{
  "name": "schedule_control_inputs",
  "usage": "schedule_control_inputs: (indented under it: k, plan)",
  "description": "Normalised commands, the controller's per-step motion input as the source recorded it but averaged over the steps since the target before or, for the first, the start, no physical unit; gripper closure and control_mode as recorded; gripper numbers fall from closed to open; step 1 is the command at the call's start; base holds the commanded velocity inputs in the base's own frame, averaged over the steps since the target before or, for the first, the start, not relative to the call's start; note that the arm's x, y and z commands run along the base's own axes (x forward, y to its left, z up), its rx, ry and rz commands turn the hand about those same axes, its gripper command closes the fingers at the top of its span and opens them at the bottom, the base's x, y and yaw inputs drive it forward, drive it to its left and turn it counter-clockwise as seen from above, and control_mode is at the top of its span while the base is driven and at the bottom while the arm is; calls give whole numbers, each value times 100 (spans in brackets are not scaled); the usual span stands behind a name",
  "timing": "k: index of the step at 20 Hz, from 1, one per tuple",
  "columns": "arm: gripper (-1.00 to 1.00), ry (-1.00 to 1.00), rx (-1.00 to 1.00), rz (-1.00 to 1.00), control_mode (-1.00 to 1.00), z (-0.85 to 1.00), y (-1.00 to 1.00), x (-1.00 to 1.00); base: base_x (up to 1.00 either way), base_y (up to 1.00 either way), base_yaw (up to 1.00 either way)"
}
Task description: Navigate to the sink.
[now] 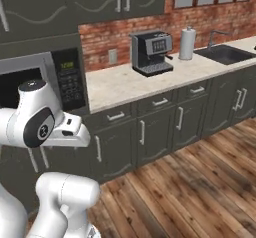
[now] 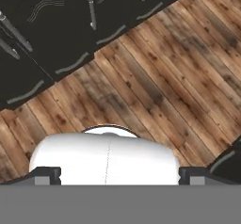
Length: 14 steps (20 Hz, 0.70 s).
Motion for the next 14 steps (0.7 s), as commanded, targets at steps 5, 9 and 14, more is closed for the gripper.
schedule_control_inputs:
  k: [5, 9, 14]
  plan:
    - [-100, 0, 0, 0, 100, 0, 0, 0, 100, -36, -27]
    - [-100, 0, 0, 0, 100, 0, 0, 0, 100, -44, -11]
    - [-100, 0, 0, 0, 100, 0, 0, 0, 100, -58, -3]
